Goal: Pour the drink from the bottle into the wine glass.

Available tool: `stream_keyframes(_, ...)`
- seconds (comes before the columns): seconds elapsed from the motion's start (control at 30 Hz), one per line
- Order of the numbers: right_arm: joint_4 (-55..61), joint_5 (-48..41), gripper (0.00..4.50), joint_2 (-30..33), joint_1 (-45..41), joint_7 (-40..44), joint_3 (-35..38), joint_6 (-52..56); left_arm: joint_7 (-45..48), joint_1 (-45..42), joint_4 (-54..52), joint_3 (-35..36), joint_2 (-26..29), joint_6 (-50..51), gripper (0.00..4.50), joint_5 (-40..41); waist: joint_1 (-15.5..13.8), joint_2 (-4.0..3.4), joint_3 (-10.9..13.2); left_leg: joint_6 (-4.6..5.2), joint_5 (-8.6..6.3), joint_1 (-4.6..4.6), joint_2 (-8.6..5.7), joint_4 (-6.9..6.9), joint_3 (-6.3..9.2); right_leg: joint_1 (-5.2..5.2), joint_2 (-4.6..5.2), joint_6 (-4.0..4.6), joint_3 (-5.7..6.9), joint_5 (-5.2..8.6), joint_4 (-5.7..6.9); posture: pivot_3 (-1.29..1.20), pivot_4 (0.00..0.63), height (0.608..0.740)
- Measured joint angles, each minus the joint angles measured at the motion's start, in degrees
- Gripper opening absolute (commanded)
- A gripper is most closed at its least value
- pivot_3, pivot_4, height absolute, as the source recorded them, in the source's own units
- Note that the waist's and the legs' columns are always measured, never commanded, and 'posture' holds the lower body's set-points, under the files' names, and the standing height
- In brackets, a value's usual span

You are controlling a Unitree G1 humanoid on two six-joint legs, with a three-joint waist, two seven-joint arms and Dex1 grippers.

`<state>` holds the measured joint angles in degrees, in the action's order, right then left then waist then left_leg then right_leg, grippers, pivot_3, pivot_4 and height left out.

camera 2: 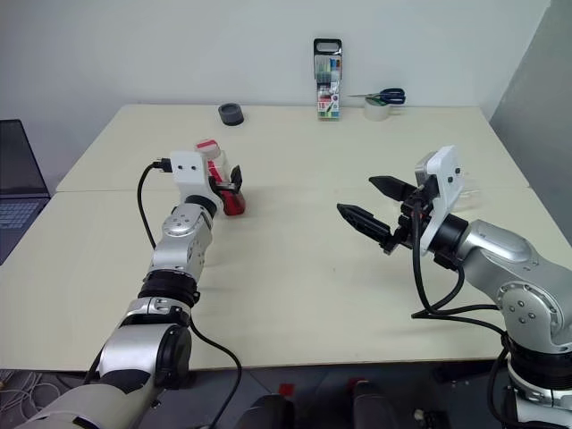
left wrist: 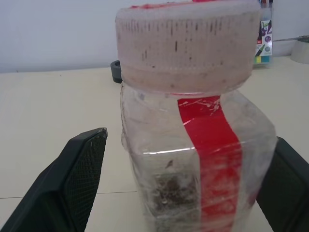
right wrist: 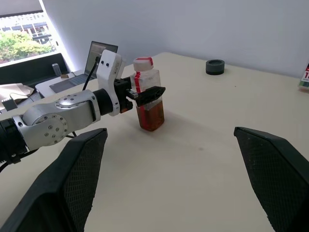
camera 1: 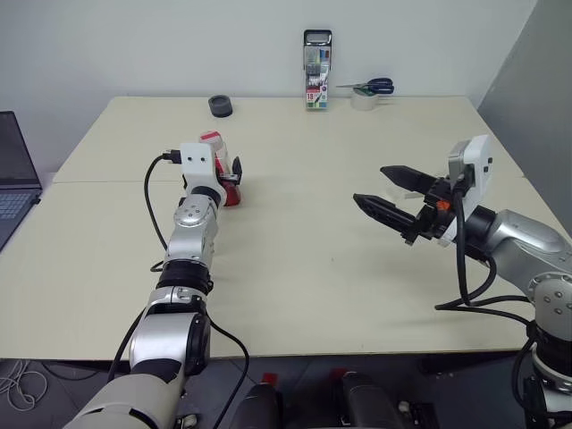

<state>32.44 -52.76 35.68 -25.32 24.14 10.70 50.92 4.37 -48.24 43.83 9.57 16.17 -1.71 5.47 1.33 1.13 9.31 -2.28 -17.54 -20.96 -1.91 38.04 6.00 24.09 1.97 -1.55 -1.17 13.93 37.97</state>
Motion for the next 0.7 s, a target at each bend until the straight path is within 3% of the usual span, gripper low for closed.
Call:
stream_keyframes(0.4, 0.1, -0.2, 4.5, -0.3, -0.4, -2.1, 0.0, 0.0, 0.2, -1.1, 0.0, 0.0, 0.0, 0.0, 4.45, 0.0, 0.0, 0.0, 0.0, -0.01, 0.02, -0.03, -0.12, 0.02, 0.09, -0.01, 0.11, 0.0, 0.08, 0.0, 0.01, 0.0, 0.15, 0.74)
stream_keyframes(0.5, 0.2, -0.5, 4.5, -0.4, -1.3, -3.0, -0.1, 0.1, 0.2, -1.1, 0.0, 0.0, 0.0, 0.0, 3.84, 0.0, 0.0, 0.0, 0.0, -0.01, 0.02, -0.03, -0.13, 0.02, 0.1, -0.01, 0.11, 0.0, 0.09, 0.0, 0.01, 0.0, 0.15, 0.74)
stream_keyframes(0.7, 0.2, -0.8, 4.5, -0.4, -2.1, -3.4, -0.1, 0.5, 0.2, -1.4, 0.1, 0.1, -0.2, 0.0, 2.06, 0.5, 0.0, 0.0, 0.0, -0.01, 0.02, -0.04, -0.18, 0.02, 0.12, -0.01, 0.14, 0.0, 0.09, 0.0, 0.01, 0.0, 0.15, 0.74)
